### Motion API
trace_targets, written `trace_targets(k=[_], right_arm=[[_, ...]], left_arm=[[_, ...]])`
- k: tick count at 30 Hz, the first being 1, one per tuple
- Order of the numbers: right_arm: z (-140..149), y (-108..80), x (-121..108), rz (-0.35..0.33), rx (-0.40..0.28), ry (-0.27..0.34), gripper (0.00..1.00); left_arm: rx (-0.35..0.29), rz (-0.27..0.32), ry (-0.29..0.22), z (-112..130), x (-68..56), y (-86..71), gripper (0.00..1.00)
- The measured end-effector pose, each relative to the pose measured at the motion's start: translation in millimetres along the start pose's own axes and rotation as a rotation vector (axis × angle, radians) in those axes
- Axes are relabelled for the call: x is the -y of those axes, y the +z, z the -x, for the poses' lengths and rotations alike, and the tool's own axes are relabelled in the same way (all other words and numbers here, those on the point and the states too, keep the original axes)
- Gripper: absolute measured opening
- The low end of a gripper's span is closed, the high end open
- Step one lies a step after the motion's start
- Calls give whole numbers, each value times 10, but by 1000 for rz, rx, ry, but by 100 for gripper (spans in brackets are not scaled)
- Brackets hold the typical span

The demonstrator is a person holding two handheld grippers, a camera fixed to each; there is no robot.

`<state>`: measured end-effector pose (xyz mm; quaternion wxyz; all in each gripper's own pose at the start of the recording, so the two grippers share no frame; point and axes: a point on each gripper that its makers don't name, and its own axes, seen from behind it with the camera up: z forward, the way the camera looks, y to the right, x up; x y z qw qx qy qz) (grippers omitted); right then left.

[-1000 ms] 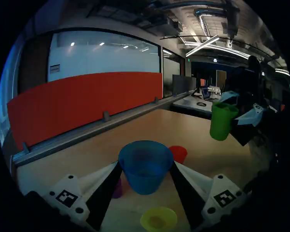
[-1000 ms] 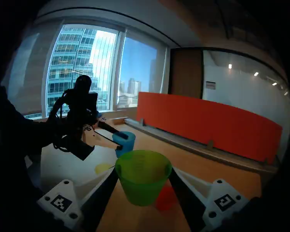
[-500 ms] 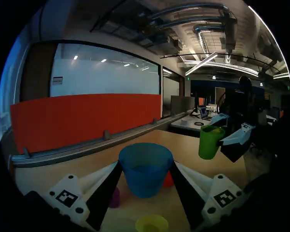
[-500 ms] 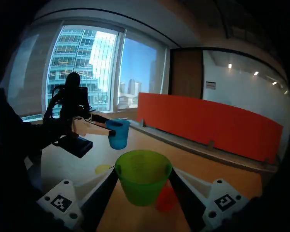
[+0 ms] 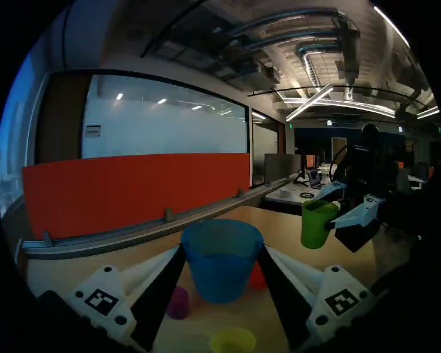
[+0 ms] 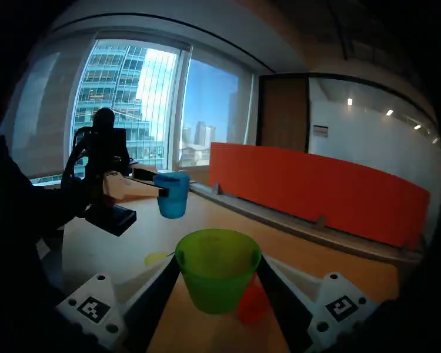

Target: Pour water

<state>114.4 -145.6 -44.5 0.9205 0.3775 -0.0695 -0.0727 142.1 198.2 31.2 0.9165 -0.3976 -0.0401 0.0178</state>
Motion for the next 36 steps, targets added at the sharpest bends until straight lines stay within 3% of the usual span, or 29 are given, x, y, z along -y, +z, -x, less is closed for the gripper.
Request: trace_targets(k=[15,36], right_arm=[[-19,111,37,-26,-12,5,92],[-47,483,246,-108,-19,-5,92]], left_arm=[[-24,-15,28,-138,-71,-144,86],[-62,-74,123,-380,-17,-431,86]])
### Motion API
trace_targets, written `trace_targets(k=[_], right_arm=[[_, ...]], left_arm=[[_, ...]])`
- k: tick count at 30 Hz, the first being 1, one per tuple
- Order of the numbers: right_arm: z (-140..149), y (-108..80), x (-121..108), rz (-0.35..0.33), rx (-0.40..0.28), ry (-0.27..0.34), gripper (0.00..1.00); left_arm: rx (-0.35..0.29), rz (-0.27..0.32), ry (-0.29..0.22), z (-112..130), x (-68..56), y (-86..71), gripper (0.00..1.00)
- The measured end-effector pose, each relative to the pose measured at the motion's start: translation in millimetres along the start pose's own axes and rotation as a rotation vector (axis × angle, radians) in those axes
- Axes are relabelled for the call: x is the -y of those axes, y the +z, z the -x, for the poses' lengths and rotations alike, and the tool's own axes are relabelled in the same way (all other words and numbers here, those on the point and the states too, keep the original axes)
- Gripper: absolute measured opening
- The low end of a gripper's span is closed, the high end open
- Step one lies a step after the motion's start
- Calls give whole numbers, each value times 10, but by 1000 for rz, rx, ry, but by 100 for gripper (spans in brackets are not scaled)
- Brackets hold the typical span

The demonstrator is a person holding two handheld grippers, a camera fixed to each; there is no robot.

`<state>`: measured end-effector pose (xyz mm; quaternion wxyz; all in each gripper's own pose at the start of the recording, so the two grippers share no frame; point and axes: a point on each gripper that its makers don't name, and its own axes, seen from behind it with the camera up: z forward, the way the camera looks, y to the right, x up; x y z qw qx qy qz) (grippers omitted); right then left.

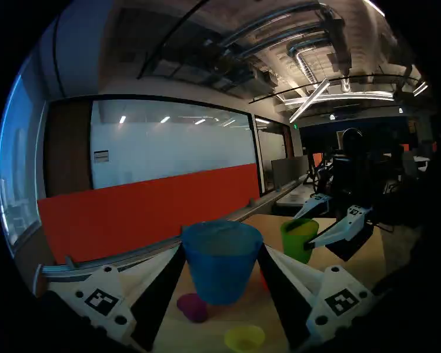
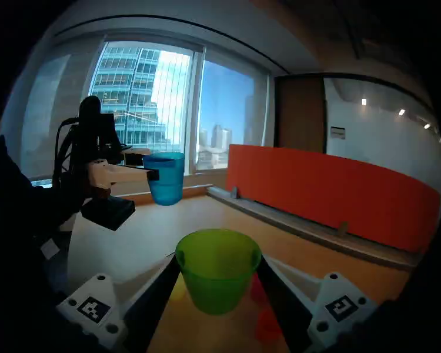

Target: Pour water

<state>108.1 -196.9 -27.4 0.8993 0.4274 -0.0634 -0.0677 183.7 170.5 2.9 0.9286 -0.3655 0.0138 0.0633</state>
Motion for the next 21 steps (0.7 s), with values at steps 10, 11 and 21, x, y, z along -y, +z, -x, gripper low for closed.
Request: trace_targets(k=[10,11,21], right_arm=[[-67,213,94,-41,-18,11,92],[-72,233,107,-45,-19,11,91],[-116,410,239,-86,-25,9,92]], left_arm=[[-2,-24,39,-76,39,-54,86],[-2,-27,41,-83,44,-58,86],[1,-51,83,-124,108,-93,86]])
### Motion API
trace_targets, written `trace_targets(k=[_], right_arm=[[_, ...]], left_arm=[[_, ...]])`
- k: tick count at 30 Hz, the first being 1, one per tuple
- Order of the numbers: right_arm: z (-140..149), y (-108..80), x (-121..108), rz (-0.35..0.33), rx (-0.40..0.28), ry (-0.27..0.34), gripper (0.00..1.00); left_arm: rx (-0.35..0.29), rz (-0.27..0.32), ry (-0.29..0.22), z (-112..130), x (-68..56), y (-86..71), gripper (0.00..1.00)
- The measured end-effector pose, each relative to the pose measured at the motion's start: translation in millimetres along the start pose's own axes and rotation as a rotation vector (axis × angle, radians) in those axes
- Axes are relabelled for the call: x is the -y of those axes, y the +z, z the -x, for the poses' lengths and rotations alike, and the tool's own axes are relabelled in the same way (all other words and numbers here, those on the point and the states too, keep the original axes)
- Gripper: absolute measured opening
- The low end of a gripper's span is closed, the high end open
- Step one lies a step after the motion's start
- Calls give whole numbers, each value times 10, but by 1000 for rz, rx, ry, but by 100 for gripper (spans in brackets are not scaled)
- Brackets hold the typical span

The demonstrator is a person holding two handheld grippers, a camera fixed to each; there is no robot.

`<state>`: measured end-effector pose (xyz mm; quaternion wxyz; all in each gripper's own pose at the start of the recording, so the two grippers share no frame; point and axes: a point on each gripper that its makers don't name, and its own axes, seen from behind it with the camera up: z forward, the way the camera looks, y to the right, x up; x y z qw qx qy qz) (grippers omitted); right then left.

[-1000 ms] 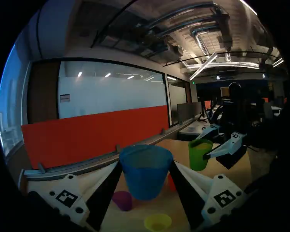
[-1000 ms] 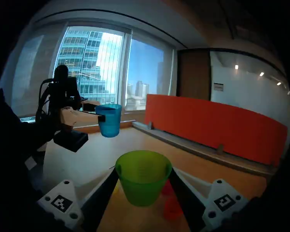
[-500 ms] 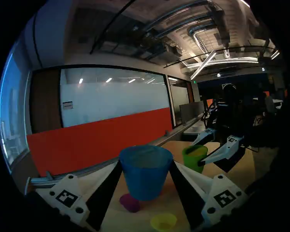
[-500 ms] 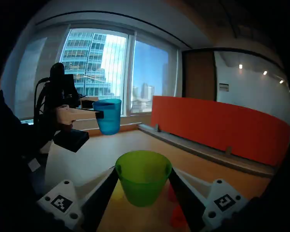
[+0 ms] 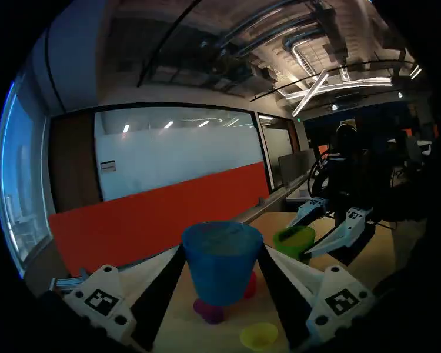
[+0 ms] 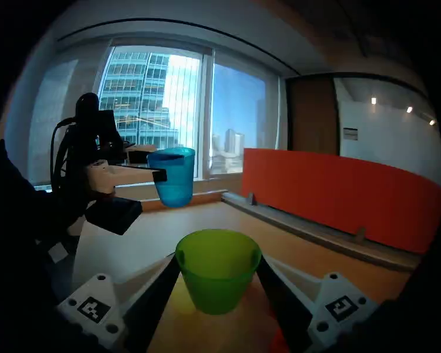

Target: Pour water

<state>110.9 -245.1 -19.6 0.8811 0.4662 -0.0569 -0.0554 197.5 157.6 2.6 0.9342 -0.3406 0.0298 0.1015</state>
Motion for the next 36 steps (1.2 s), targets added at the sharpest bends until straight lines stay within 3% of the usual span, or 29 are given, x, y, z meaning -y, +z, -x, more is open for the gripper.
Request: trace_targets(k=[23,36], right_arm=[[25,267,201,-61,1,-10,91],[89,331,229,-76,5,-7,91]], left_arm=[[-4,-45,144,-170,81,38,86],[12,-60,266,-286,147,81,86]])
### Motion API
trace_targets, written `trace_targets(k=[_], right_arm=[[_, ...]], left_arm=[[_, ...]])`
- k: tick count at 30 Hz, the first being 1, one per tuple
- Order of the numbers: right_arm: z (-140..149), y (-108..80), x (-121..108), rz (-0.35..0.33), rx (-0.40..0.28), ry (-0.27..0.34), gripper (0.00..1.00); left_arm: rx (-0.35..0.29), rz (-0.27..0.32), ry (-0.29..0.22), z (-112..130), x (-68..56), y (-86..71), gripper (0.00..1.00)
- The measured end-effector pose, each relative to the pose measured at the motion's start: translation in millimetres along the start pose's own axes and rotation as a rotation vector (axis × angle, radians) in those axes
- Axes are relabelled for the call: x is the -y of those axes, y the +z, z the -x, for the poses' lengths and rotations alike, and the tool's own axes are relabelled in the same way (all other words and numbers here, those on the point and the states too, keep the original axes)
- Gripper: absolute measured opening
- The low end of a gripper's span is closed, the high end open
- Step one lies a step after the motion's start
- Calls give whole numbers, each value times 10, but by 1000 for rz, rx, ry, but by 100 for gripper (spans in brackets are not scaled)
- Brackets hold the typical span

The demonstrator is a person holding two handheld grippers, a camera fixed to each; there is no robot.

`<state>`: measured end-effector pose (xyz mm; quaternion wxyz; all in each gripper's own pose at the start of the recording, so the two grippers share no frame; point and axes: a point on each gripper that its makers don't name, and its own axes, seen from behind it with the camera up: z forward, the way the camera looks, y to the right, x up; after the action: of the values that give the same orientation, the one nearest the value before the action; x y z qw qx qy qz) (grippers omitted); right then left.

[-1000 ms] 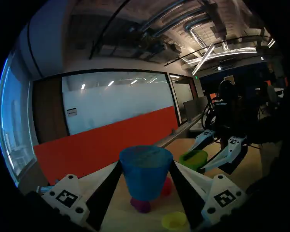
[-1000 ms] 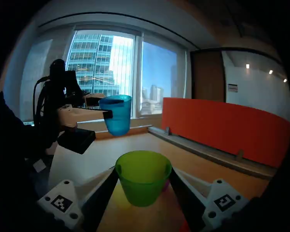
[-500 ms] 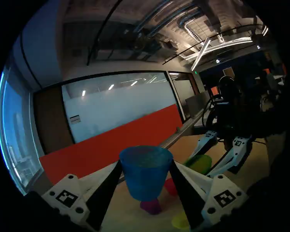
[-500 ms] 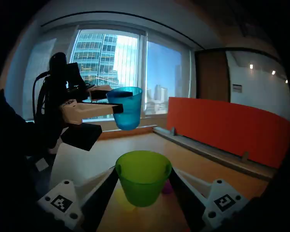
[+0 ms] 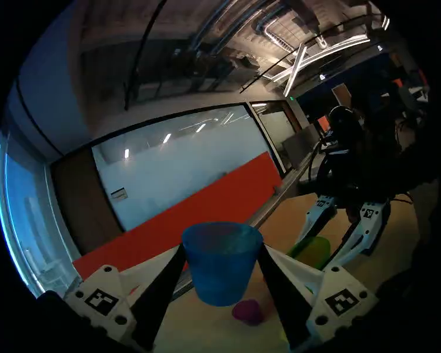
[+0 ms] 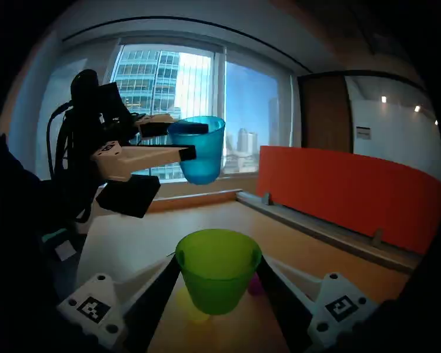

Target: Pour water

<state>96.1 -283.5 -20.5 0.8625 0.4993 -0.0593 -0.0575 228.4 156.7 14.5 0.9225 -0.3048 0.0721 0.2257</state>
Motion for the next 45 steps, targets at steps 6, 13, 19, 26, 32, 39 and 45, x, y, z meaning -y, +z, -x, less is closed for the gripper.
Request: trace_targets(k=[6,13,19,26,32,39,45], right_arm=[[-7,25,22,-6,-1,-1,92],[-1,47,45,-13,1,-4,91],[3,71,58,-17,2,-4,91],[-5,109,96,-25,1,-3,91],[-10,133,135,-35,-1,-2,91],[-16,154,161,-44,-5,2,91],[-10,167,192,-54,-4,0,91]], left_arm=[[9,2,39,-18,-4,11,86],[21,-3,106,-48,7,14,86],[22,-12,167,-119,20,-3,86],[28,-16,226,-181,-1,-18,86],[34,-24,273,-208,6,-10,86],[36,-28,306,-228,7,12,86],[40,-34,345,-233,30,54,86]])
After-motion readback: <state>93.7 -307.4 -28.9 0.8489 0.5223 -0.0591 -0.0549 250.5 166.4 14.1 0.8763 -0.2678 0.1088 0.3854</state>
